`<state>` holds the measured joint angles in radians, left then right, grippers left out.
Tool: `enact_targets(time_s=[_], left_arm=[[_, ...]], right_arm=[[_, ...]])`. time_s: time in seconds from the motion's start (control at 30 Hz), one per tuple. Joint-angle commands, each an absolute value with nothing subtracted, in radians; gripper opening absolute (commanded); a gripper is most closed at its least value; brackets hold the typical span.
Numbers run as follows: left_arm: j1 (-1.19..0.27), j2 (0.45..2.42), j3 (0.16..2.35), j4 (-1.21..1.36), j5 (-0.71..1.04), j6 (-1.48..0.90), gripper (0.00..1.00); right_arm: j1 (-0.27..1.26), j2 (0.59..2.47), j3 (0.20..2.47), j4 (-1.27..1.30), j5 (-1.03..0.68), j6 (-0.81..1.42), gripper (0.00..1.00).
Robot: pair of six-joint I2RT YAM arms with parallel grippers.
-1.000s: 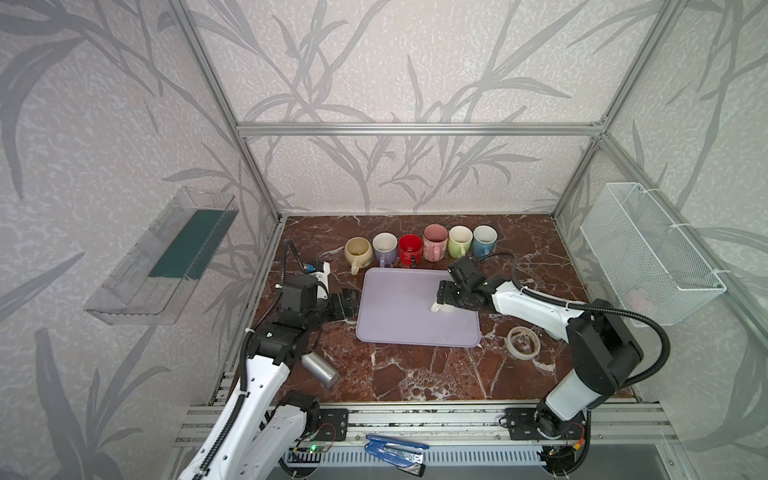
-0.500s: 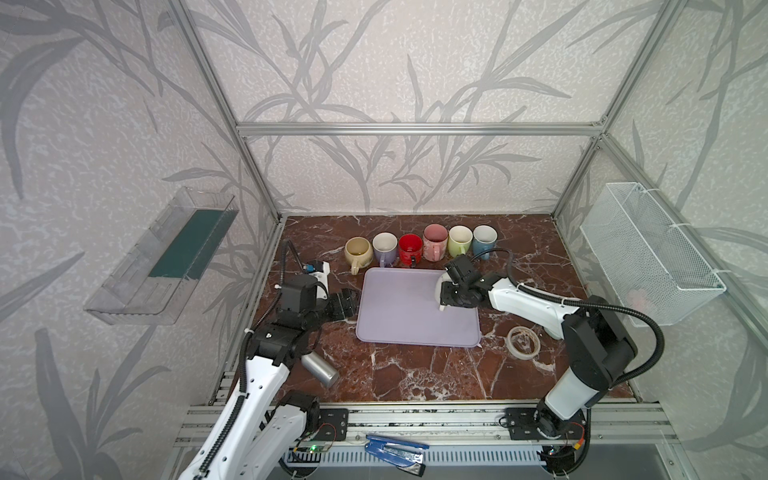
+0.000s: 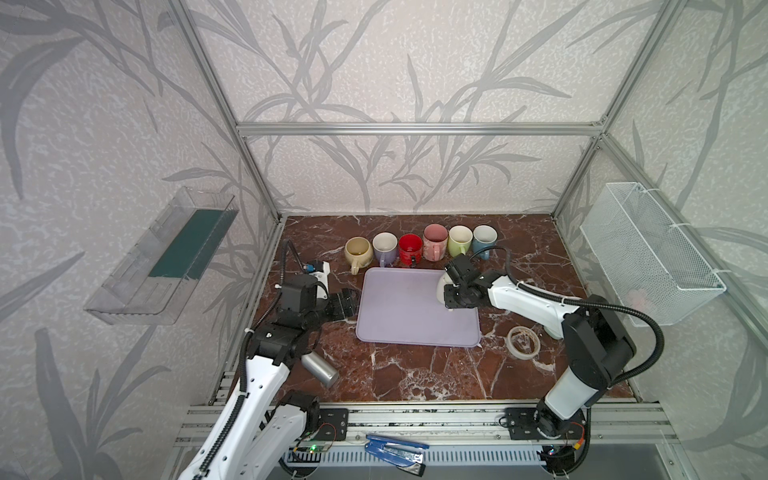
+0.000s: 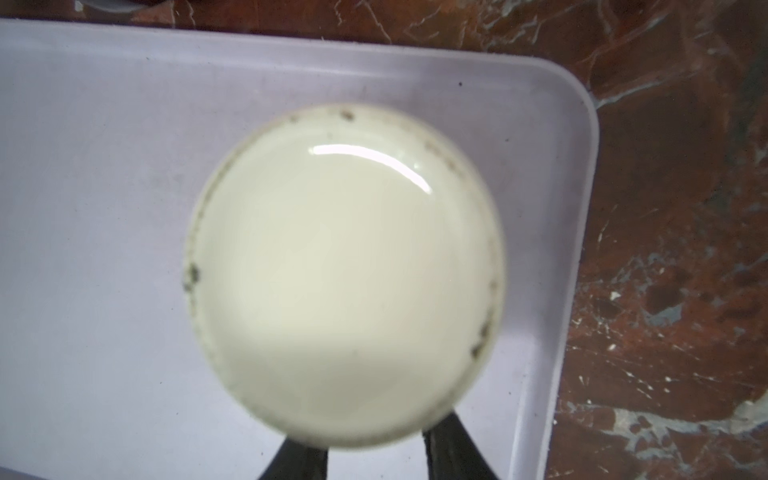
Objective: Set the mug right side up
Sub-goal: 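Lift the white mug by its handle with the right gripper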
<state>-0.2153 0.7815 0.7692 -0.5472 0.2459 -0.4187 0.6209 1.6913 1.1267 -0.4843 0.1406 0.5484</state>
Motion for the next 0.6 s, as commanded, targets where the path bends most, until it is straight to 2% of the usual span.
enact_targets(time_s=[0.0, 0.1, 0.2, 0.57], left_arm=[[-0.219, 0.779, 0.762, -0.555, 0.25, -0.402, 0.84], [-0.219, 0.782, 0.762, -0.555, 0.251, -0.402, 0.84], [-0.219, 0.784, 0.762, -0.553, 0.252, -0.402, 0.84], [-0.219, 0.785, 0.763, -0.554, 0.253, -0.402, 0.84]], right_arm=[[0.624, 1.701, 1.168, -0.528, 0.191, 0.513, 0.37], [0.624, 1.739, 1.2, -0.557, 0.213, 0.494, 0.33], [0.623, 1.759, 1.224, -0.572, 0.207, 0.486, 0.24], [0.611, 1.808, 1.258, -0.587, 0.21, 0.48, 0.24]])
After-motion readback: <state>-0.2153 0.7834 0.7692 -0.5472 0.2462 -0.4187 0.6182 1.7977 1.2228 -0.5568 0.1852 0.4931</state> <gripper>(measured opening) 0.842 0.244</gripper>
